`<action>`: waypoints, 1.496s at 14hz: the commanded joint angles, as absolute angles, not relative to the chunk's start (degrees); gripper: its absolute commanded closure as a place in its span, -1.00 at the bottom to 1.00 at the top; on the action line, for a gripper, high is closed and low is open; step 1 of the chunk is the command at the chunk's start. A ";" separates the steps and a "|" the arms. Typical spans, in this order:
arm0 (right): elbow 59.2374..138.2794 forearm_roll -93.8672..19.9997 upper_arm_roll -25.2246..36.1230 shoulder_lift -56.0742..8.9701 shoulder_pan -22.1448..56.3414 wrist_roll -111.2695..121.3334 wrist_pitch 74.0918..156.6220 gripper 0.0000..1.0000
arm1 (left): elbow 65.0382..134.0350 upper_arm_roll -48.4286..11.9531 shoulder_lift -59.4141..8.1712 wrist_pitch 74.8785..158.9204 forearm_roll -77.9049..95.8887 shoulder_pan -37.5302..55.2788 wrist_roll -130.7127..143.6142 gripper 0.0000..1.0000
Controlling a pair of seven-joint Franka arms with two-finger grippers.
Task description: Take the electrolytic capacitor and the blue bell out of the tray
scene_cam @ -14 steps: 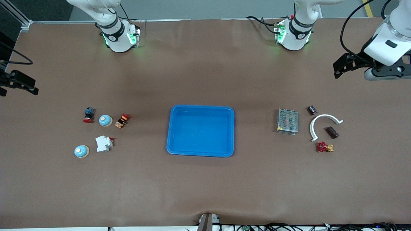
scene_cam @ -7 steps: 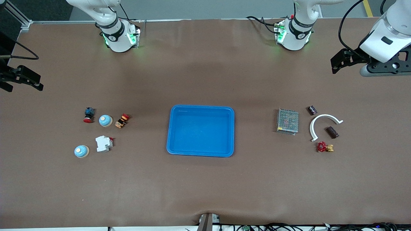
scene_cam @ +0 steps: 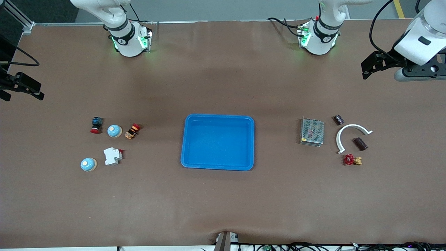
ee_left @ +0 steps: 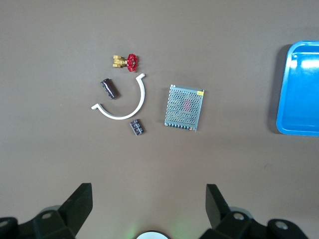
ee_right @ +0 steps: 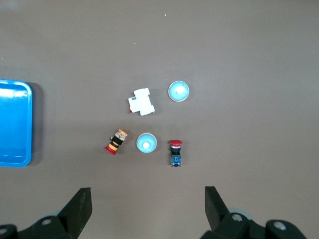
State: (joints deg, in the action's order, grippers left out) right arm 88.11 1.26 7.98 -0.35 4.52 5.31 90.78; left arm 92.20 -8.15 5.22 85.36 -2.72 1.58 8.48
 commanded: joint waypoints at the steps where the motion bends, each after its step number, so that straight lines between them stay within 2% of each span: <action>1: 88.95 0.79 8.96 -0.44 5.28 5.01 92.72 -1.00 | 91.49 -8.00 5.80 84.20 -1.67 1.14 7.12 -1.00; 21: 88.42 1.14 9.05 -0.70 5.36 4.92 93.69 -1.00 | 91.50 -8.26 5.80 82.71 -1.67 1.23 7.21 -1.00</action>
